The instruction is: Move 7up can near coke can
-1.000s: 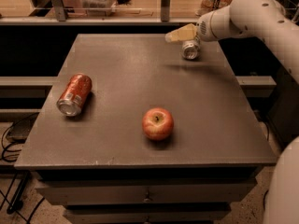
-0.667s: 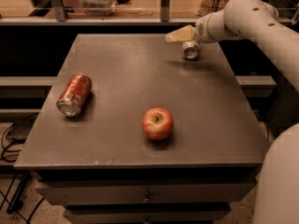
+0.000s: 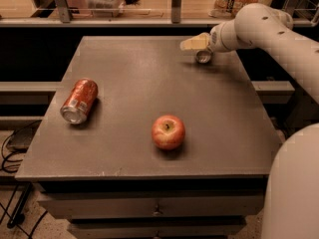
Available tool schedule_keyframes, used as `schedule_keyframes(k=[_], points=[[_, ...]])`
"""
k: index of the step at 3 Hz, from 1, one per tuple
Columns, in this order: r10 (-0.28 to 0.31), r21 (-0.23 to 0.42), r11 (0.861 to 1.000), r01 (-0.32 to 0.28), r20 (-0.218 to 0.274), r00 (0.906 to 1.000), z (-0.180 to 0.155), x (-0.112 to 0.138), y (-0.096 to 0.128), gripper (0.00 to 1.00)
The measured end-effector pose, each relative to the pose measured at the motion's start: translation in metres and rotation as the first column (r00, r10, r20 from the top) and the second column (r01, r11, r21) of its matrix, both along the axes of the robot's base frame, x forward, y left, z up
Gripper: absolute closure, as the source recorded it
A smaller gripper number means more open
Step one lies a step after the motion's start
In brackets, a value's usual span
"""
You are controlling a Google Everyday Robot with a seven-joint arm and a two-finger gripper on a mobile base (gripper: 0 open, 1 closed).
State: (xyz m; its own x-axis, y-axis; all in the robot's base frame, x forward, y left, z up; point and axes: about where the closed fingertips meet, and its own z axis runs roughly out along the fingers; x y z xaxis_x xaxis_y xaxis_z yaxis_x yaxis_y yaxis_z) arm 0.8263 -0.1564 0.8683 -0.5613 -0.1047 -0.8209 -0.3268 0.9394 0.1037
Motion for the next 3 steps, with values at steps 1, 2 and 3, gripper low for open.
schedule_keyframes(k=[1, 2, 3], points=[[-0.02, 0.007, 1.0, 0.02, -0.034, 0.9992, -0.011, -0.003, -0.005, 0.23], [-0.028, 0.005, 1.0, 0.028, -0.051, 0.9983, -0.015, -0.004, -0.006, 0.54], [-0.004, -0.032, 0.999, 0.003, -0.032, 0.9995, -0.002, -0.004, 0.0, 0.93]])
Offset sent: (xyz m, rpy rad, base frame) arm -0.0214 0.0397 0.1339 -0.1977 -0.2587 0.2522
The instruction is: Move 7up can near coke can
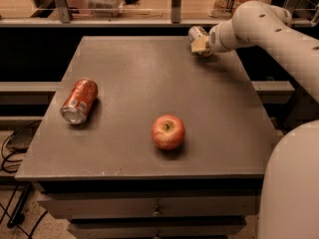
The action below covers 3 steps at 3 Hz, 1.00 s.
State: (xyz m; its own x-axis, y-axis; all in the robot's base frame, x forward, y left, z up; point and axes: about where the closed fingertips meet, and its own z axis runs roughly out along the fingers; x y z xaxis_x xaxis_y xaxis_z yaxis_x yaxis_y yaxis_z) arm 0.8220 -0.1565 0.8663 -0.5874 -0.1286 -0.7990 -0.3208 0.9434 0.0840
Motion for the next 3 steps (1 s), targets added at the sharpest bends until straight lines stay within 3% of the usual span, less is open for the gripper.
schedule_keyframes(k=[1, 2, 3], points=[[0.028, -0.019, 0.999, -0.027, 0.027, 0.9993, 0.013, -0.001, 0.005, 1.0], [0.136, -0.089, 0.988, -0.125, 0.13, 0.9822, 0.064, -0.006, 0.021, 1.0], [0.18, -0.127, 0.979, -0.16, 0.162, 0.9702, 0.076, -0.006, 0.028, 1.0]])
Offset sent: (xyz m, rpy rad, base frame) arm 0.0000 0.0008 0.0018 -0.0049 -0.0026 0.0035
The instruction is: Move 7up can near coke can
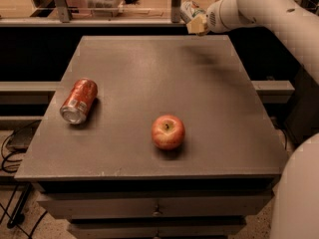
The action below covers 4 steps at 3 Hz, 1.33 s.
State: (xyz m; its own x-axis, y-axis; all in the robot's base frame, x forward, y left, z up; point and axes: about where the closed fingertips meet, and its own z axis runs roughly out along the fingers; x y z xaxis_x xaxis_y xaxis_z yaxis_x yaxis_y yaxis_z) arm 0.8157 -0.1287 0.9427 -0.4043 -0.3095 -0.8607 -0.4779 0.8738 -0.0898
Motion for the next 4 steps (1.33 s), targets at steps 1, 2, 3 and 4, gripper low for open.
schedule_keyframes(k=[1, 2, 3, 4], points=[[0.0, 0.0, 1.0, 0.0, 0.0, 1.0, 0.0, 0.0, 0.0, 1.0], [0.031, -0.013, 0.999, -0.031, -0.01, 0.9995, -0.009, -0.005, 0.013, 1.0], [0.107, -0.045, 0.993, -0.107, -0.015, 0.9942, -0.016, -0.023, 0.036, 1.0], [0.211, -0.084, 0.974, -0.213, -0.029, 0.9771, -0.025, -0.054, 0.067, 1.0]])
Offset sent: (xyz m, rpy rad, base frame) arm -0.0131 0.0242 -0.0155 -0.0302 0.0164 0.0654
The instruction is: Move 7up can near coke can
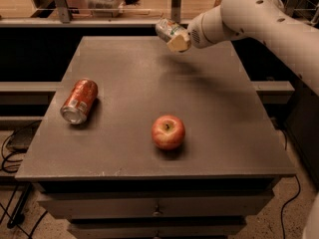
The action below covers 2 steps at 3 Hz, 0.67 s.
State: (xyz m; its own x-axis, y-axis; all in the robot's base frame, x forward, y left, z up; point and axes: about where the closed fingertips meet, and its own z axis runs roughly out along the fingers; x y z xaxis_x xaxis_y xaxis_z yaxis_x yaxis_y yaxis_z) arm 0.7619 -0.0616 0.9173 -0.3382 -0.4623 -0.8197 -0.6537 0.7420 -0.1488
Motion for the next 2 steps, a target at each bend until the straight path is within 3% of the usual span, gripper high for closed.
schedule_keyframes(k=[1, 2], points=[[0.122, -0.02, 0.992, -0.122, -0.02, 0.9924, -0.013, -0.04, 0.038, 1.0], [0.222, 0.031, 0.975, -0.221, -0.061, 0.973, -0.026, -0.083, 0.075, 1.0]])
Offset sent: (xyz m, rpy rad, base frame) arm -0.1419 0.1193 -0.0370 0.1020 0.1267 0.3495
